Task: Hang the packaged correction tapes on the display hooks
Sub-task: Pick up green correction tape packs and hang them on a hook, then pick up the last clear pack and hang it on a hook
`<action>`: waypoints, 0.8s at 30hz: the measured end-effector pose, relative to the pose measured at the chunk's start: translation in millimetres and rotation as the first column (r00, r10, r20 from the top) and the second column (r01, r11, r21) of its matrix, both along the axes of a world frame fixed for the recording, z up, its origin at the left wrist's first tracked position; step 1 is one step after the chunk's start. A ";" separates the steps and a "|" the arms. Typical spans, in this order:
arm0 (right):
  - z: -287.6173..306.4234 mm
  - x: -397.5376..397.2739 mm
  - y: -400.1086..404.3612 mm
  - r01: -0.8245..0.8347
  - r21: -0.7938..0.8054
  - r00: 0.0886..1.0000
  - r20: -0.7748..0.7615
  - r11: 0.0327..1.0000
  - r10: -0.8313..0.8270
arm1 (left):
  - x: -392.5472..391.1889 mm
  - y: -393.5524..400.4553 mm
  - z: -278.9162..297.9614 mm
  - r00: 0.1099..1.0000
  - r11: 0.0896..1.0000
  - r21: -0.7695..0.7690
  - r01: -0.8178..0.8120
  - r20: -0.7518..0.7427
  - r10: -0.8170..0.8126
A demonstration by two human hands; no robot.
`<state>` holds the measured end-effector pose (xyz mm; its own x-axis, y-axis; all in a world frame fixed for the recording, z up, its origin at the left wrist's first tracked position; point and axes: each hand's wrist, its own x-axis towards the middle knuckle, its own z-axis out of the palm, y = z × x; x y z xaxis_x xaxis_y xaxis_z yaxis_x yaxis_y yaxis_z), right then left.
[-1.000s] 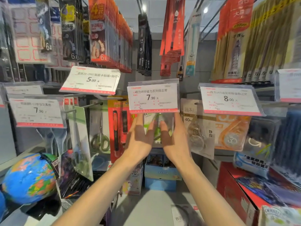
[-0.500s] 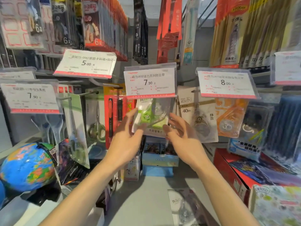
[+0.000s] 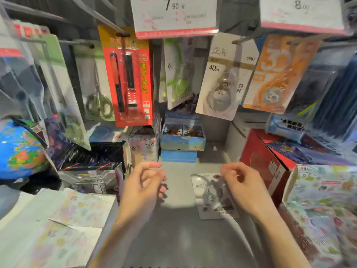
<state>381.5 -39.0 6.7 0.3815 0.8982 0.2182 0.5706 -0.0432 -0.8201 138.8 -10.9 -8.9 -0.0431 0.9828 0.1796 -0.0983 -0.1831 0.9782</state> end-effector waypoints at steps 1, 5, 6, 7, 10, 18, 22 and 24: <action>-11.1 1.7 0.0 0.023 -0.093 0.998 0.065 0.995 -0.017 | 6.1 0.1 -9.3 0.999 0.998 -0.060 0.024 -0.042 -0.026; -39.3 1.9 3.6 0.084 -0.289 0.980 0.200 0.954 -0.026 | 28.3 7.7 -38.9 0.859 0.960 -0.208 0.189 -0.438 -0.264; -42.7 2.5 4.9 0.088 -0.305 0.980 0.199 0.948 -0.027 | 33.1 10.6 -41.9 0.820 0.947 -0.234 0.221 -0.481 -0.310; -44.7 3.5 6.0 0.098 -0.324 0.978 0.208 0.941 -0.030 | 38.2 13.9 -43.6 0.780 0.937 -0.246 0.247 -0.524 -0.343; -50.3 7.2 8.4 0.124 -0.364 0.960 0.278 0.923 -0.019 | 51.5 22.8 -42.0 0.663 0.927 -0.253 0.278 -0.647 -0.375; -57.8 8.1 6.8 0.099 -0.358 0.981 0.189 0.929 -0.032 | 68.2 32.4 -50.6 0.446 0.934 -0.158 0.322 -0.845 -0.296; -57.4 4.2 7.5 0.083 -0.334 0.990 0.133 0.939 -0.040 | 68.4 30.9 -53.7 0.522 0.932 -0.120 0.342 -0.801 -0.295; -56.7 3.3 8.7 0.074 -0.317 0.993 0.106 0.946 -0.042 | 67.8 30.5 -53.9 0.535 0.929 -0.117 0.350 -0.789 -0.301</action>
<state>384.7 -30.3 -50.0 0.4262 0.9038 -0.0387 0.6353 -0.3295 -0.6985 206.6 19.6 -62.8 0.4594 0.8878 0.0273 0.6354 -0.3499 0.6884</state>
